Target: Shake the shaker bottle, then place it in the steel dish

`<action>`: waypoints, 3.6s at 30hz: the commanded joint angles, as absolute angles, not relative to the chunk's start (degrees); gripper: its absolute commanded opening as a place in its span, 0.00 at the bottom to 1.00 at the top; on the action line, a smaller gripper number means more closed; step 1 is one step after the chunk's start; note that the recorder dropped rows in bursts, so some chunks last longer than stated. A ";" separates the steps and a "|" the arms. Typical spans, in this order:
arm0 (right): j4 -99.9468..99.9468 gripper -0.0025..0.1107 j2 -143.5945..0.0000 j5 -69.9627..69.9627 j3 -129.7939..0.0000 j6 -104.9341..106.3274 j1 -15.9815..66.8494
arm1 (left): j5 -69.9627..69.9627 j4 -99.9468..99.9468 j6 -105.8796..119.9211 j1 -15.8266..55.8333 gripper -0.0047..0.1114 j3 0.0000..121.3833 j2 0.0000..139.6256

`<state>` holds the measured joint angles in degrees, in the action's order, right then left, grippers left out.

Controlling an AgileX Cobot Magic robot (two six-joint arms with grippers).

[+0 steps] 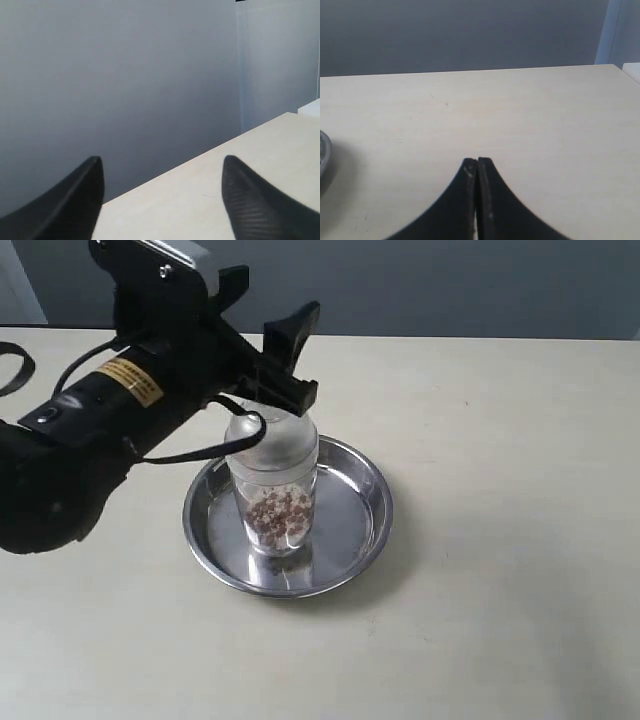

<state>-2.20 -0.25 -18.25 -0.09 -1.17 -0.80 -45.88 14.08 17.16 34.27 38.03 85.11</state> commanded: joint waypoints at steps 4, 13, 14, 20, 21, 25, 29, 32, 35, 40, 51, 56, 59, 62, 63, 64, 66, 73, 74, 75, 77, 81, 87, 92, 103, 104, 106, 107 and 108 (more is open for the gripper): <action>-2.25 0.01 0.00 -17.57 0.00 -1.14 -0.60 | -40.15 25.47 28.08 34.22 0.35 38.13 76.50; -2.25 0.01 0.00 -17.57 0.00 -1.14 -0.60 | -22.66 39.02 40.42 34.22 0.04 38.13 63.05; -2.25 0.01 0.00 -17.57 0.00 -1.14 -0.60 | -20.20 40.04 41.79 34.22 0.04 38.13 61.39; -2.25 0.01 0.00 -17.57 0.00 -1.14 -0.60 | -6.16 39.31 43.89 34.22 0.04 37.43 51.07; -2.25 0.01 0.00 -17.57 0.00 -1.14 -0.60 | -6.16 39.31 43.89 34.22 0.04 37.17 49.22; -2.25 0.01 0.00 -17.57 0.00 -1.14 -0.60 | -5.18 40.68 43.56 34.22 0.04 37.01 43.79; -2.25 0.01 0.00 -17.57 0.00 -1.14 -0.60 | -5.83 43.66 43.67 34.22 0.04 36.20 40.13; -2.25 0.01 0.00 -17.57 0.00 -1.14 -0.60 | -8.69 46.19 43.67 34.22 0.04 33.99 38.40; -2.25 0.01 0.00 -17.57 0.00 -1.14 -0.60 | -12.21 52.49 43.67 34.22 0.04 29.66 36.94; -2.25 0.01 0.00 -17.57 0.00 -1.14 -0.60 | -18.75 50.11 36.91 34.22 0.04 19.18 33.06; -2.25 0.01 0.00 -17.57 0.00 -1.14 -0.60 | -13.10 27.43 8.82 22.04 0.04 6.37 23.91; -2.25 0.01 0.00 -17.57 0.00 -1.14 -0.60 | 0.49 18.54 1.07 13.03 0.04 6.00 16.42; -2.25 0.01 0.00 -17.57 0.00 -1.14 -0.60 | 7.16 17.70 0.96 9.86 0.04 6.00 11.76; -2.25 0.01 0.00 -17.57 0.00 -1.14 -0.60 | 11.54 16.96 0.96 7.53 0.04 5.20 7.37; -2.25 0.01 0.00 -17.57 0.00 -1.14 -0.60 | 12.59 16.96 0.96 6.96 0.04 4.76 5.87; -2.25 0.01 0.00 -17.57 0.00 -1.14 -0.60 | 13.63 16.96 0.96 6.28 0.04 4.17 4.35; -2.25 0.01 0.00 -17.57 0.00 -1.14 -0.60 | 15.04 16.96 0.96 5.15 0.04 2.92 1.96; -2.25 0.01 0.00 -17.57 0.00 -1.14 -0.60 | 20.87 15.88 0.96 3.31 0.04 2.02 0.00; -2.25 0.01 0.00 -17.57 0.00 -1.14 -0.60 | 21.44 15.60 0.96 3.22 0.04 1.89 0.00; -2.25 0.01 0.00 -17.57 0.00 -1.14 -0.60 | 21.46 15.43 0.96 3.22 0.04 1.37 0.00; -2.25 0.01 0.00 -17.57 0.00 -1.14 -0.60 | 21.37 14.69 0.96 3.22 0.04 0.00 0.00; -2.25 0.01 0.00 -17.57 0.00 -1.14 -0.60 | 19.37 14.37 0.96 3.22 0.04 0.00 0.00; -2.25 0.01 0.00 -17.57 0.00 -1.14 -0.60 | 13.22 11.94 1.07 3.22 0.04 0.00 0.00; -2.25 0.01 0.00 -17.57 0.00 -1.14 -0.60 | 12.74 11.39 1.07 3.22 0.04 0.00 0.00; -2.25 0.01 0.00 -17.57 0.00 -1.14 -0.60 | 13.33 10.52 1.07 3.22 0.04 0.00 0.00; -2.25 0.01 0.00 -17.57 0.00 -1.14 -0.60 | 13.33 10.52 1.07 3.22 0.04 0.00 0.00; -2.25 0.01 0.00 -17.57 0.00 -1.14 -0.60 | 13.33 10.52 1.07 3.22 0.04 0.00 0.00; -2.25 0.01 0.00 -17.57 0.00 -1.14 -0.60 | 13.33 10.52 1.07 3.22 0.04 0.00 0.00; -2.25 0.01 0.00 -17.57 0.00 -1.14 -0.60 | 13.33 10.52 1.07 3.22 0.04 0.00 0.00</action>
<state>-2.20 -0.25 -18.25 -0.09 -1.18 -0.80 13.56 10.64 1.13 3.48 0.29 0.29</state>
